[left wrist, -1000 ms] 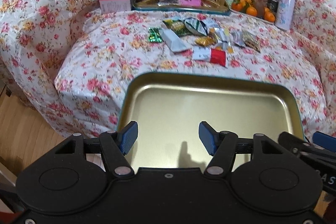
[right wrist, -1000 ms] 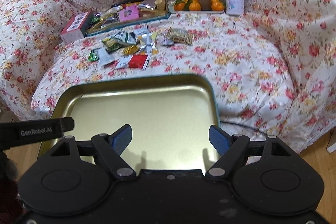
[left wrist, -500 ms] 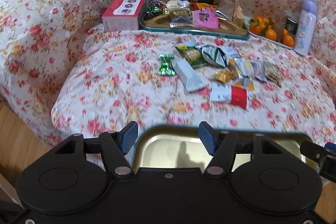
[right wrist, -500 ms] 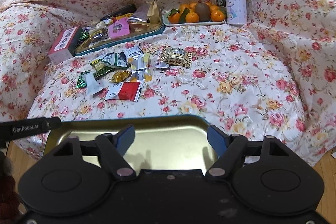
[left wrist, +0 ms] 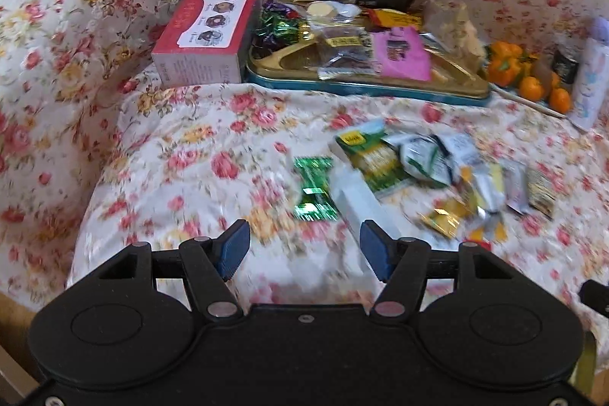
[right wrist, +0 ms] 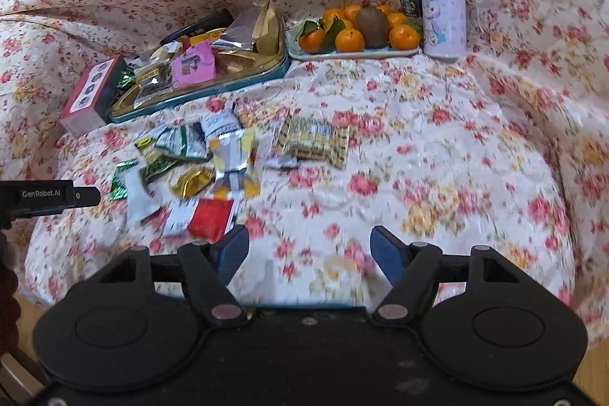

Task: Organize snacks
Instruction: 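Grasp the green candy with the left tool while the right grasps the patterned biscuit packet, then carry both snacks over the gold tray and open both tools to drop them, then lift both open tools away from the gold tray, then reach the left tool to the green pea bag while the right grasps the white Hawthorn bar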

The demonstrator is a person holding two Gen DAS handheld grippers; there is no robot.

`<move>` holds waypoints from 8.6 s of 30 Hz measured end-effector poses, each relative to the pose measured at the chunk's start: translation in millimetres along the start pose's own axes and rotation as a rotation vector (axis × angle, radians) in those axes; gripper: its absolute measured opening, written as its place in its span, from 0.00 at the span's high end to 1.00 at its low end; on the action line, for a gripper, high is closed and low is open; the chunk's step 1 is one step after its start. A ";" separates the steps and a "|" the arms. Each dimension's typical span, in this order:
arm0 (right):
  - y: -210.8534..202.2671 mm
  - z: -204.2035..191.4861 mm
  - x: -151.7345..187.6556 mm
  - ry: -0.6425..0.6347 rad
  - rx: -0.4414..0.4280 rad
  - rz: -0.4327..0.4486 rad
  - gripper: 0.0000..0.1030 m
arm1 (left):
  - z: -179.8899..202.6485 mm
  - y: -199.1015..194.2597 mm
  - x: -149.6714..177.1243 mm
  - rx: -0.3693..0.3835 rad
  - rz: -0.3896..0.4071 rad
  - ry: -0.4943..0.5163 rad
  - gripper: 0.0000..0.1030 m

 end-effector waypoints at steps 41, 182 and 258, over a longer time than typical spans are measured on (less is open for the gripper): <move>106.2 22.8 -71.5 -0.022 0.026 -0.033 0.27 | 8.5 71.2 -13.1 0.022 0.002 0.057 0.32; -106.6 -58.4 167.4 -0.143 -0.086 0.008 0.48 | -4.5 -115.5 190.2 -0.010 -0.026 0.057 0.65; -95.0 -45.2 39.5 -0.116 -0.087 0.133 0.47 | -18.3 -140.1 70.4 -0.008 0.089 0.043 0.65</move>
Point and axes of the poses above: each gripper's, at about its wrist camera, not at the fingertips, and y roughly the way its jaws point, z to its right, x to its underside, the point moved 6 cm from there along y, roughly the way its jaws point, and after that the axes turned 14 degrees about -y, right-handed, at the moved point
